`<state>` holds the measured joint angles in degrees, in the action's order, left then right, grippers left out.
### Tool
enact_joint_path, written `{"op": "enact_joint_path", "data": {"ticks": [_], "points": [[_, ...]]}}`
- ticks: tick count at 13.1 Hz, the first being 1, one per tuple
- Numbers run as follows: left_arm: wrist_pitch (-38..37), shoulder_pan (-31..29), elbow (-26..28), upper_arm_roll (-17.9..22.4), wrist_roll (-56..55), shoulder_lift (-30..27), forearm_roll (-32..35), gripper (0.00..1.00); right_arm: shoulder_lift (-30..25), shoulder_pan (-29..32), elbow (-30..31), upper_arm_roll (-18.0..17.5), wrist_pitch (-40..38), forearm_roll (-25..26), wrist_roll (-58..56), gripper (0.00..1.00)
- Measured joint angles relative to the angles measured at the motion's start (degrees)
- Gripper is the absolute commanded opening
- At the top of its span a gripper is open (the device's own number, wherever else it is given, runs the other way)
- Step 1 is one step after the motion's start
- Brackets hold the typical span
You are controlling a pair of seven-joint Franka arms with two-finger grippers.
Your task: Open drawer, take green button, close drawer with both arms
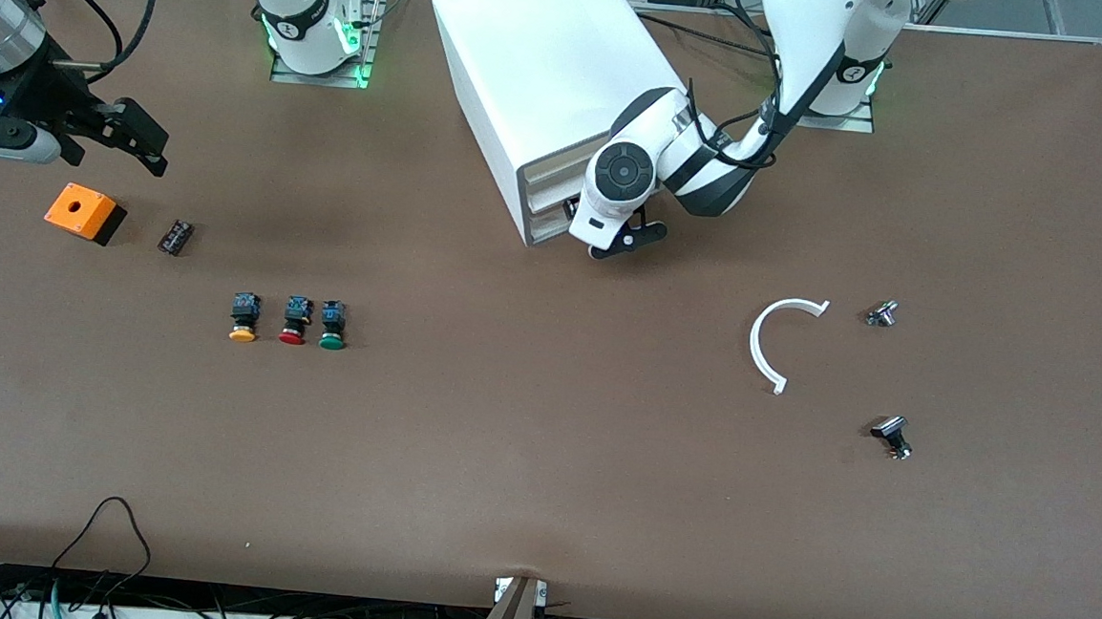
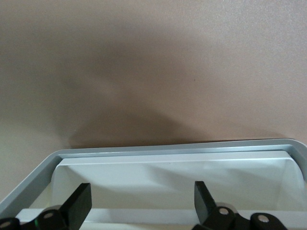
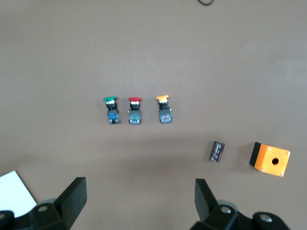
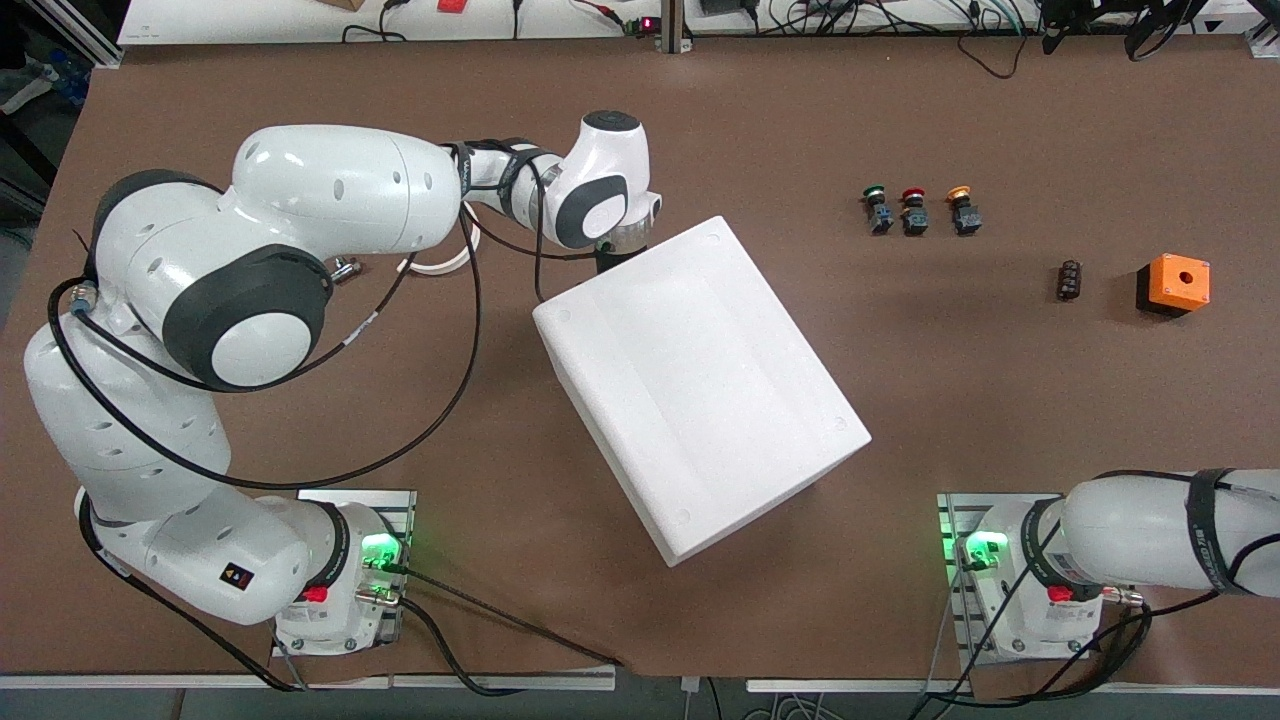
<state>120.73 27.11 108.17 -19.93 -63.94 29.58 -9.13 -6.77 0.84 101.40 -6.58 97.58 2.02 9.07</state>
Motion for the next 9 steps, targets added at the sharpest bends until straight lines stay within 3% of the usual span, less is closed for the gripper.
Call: {"op": "enact_joint_path", "data": {"ticks": [6,9], "points": [[-1.11,-1.80,-0.10,-0.46,0.55,-2.43,0.31,0.96,-0.37,0.33,0.00,-0.07,-1.19,0.06,0.00,1.00],[-11.18,-5.31,-4.63,-0.54,2.28,-4.95,5.55,0.96,-0.27,0.37,0.07,-0.07,-0.61,0.06,0.00,1.00]]}}
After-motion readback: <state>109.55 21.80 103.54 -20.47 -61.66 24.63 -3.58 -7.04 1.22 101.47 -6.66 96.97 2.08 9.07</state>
